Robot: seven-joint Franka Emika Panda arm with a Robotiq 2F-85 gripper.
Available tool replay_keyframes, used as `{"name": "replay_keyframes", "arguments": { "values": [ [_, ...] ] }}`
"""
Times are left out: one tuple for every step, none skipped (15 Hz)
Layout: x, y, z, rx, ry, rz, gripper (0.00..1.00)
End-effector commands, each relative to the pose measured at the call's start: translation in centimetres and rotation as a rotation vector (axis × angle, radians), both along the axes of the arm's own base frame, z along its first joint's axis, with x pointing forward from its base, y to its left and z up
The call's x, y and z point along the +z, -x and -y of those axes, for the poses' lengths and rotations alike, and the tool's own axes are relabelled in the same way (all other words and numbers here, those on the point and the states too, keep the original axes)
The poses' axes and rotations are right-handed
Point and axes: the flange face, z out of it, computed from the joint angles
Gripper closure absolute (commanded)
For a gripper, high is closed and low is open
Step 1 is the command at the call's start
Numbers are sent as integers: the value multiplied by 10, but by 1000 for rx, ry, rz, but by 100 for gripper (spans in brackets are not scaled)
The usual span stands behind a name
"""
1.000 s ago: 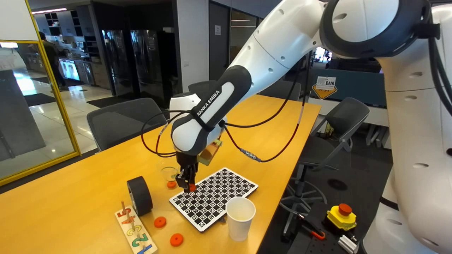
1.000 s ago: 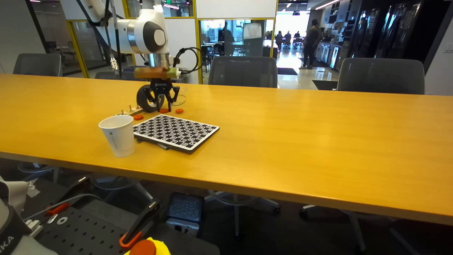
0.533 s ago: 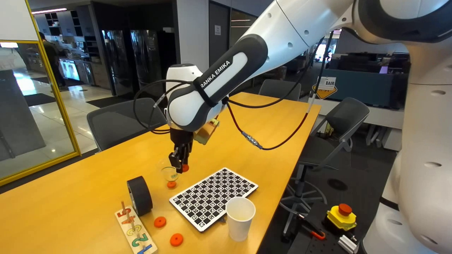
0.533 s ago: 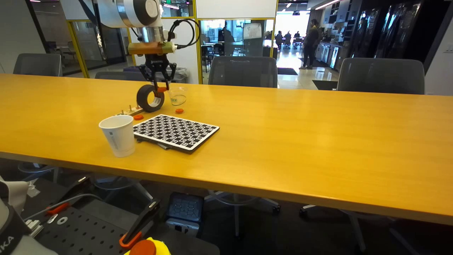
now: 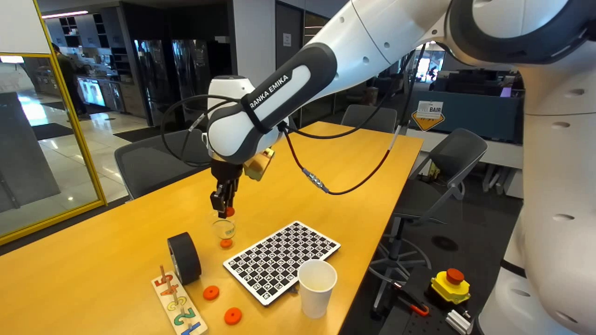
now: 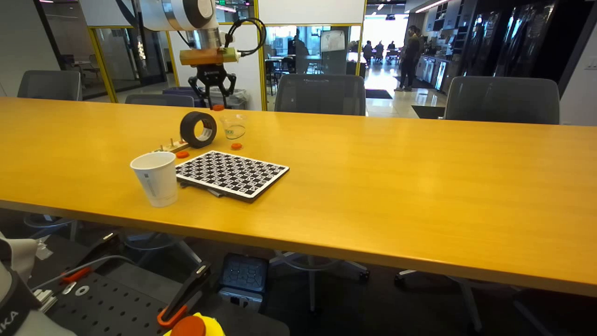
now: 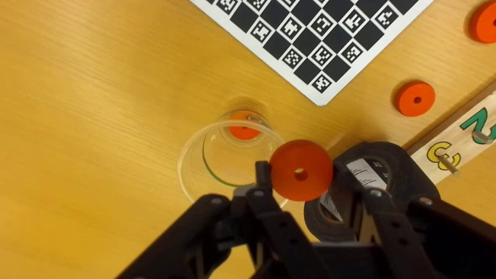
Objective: Put the yellow object in the white cup and the orange object in the glass cup
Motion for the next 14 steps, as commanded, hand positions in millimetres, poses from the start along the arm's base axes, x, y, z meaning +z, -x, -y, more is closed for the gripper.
{"name": "replay_keyframes", "arguments": {
  "values": [
    [-5,-29,-1,41,-13,-1,80],
    [-9,-34,0,45,-13,-1,80],
    [-13,-39,1,51,-17,-5,80],
    [-17,-43,3,55,-19,-6,80],
    [-21,-48,5,58,-20,-9,80],
    [-25,-52,8,61,-21,-12,80],
    [-27,-56,10,62,-22,-13,80],
    [-29,-60,12,62,-22,-13,80],
    [-30,-62,15,64,-22,-12,80],
    [-31,-65,17,64,-22,-10,80],
    [-31,-66,19,60,-20,-16,33],
    [-30,-66,20,63,-16,-15,31],
    [-29,-65,21,63,-13,-18,25],
    [-27,-63,20,61,-10,-19,18]
  ]
}}
